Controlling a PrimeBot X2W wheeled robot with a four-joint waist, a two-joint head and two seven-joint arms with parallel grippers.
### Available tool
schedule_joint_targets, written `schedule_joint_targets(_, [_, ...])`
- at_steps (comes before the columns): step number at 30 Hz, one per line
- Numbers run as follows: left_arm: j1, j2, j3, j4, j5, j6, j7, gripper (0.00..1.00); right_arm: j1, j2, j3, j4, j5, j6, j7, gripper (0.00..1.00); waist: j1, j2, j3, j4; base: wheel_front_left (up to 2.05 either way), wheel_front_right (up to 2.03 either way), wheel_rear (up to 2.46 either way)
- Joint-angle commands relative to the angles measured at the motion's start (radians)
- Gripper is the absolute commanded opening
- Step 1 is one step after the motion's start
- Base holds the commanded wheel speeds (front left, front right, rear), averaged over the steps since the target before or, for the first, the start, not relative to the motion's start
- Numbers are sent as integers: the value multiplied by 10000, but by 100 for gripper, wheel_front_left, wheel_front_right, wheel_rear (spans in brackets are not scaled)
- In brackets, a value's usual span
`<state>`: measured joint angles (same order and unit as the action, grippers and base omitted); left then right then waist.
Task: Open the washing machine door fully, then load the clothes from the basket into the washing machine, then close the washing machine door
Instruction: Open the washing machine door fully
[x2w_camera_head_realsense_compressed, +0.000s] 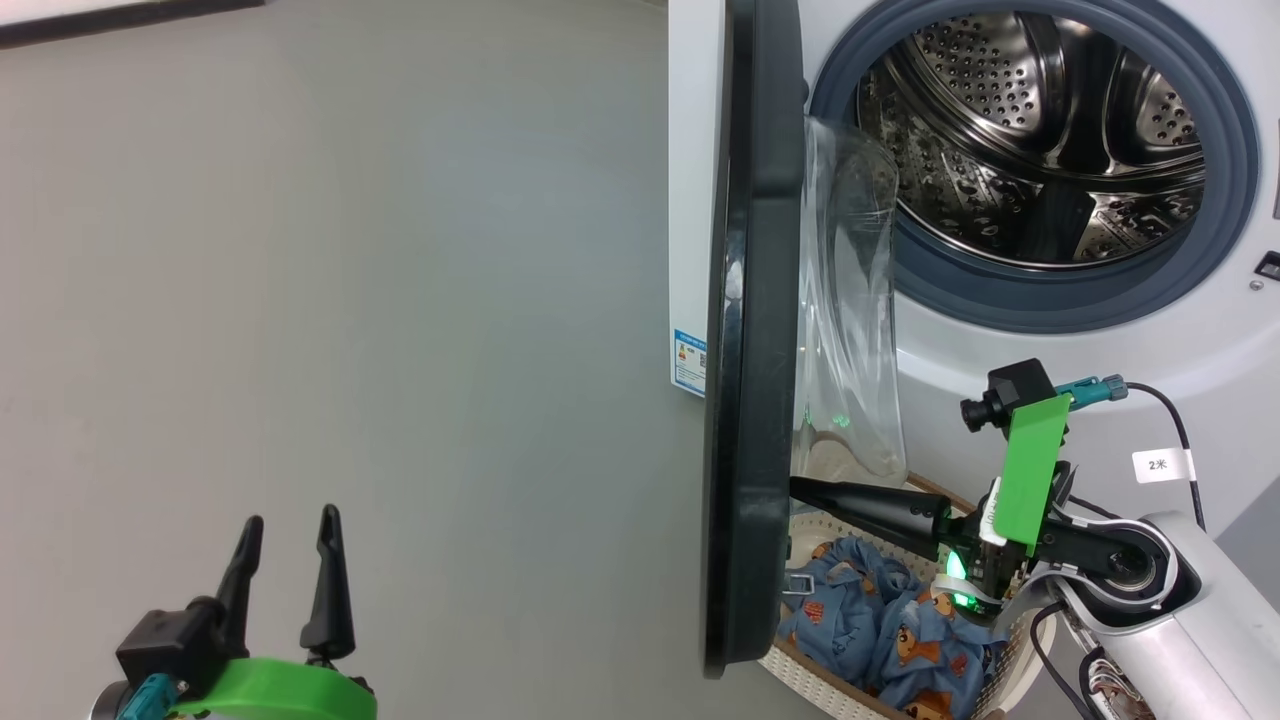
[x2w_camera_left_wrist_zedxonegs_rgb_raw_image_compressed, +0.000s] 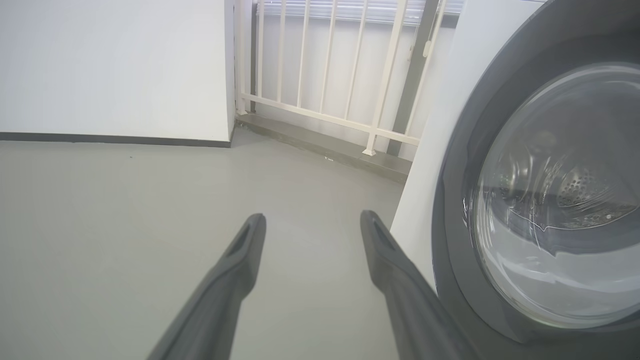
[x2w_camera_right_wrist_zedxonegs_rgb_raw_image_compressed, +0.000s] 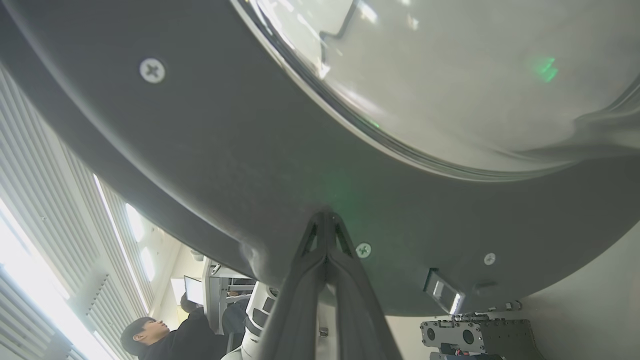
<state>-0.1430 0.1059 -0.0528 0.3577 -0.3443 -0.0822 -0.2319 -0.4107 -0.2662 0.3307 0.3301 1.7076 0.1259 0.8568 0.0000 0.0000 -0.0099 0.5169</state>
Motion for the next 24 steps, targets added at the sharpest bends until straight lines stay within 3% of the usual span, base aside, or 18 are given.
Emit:
schedule_joint_targets(1, [-175, 223, 283, -304, -110, 50, -58, 100, -346, 75, 87, -289, 55, 48, 46, 0, 0, 0, -11, -11, 0, 0, 0])
schedule_joint_targets(11, [-165, 234, 154, -229, -178, 55, -64, 100, -256, 40, 15, -419, -100, 48, 9, 0, 0, 0, -99, -463, 0, 0, 0])
schedule_joint_targets(13, [-140, 251, 147, -230, -197, 60, -67, 100, -226, 22, -19, -548, -108, 48, 14, 19, 0, 0, -125, -621, 0, 0, 0])
schedule_joint_targets(15, [-122, 267, 128, -234, -215, 55, -65, 100, -195, 1, -94, -736, -118, 48, -28, 48, 0, 0, -141, -807, 0, 0, 0])
schedule_joint_targets(17, [-121, 285, 117, -237, -232, 60, -58, 100, -158, -42, -161, -924, -169, 48, -81, 97, 0, 0, -146, -1014, 0, 0, 0])
schedule_joint_targets(24, [-154, 314, 61, -287, -278, 86, -65, 100, 92, -140, -320, -1567, -542, 48, -420, 100, 0, 0, -196, -1873, 0, 0, 0])
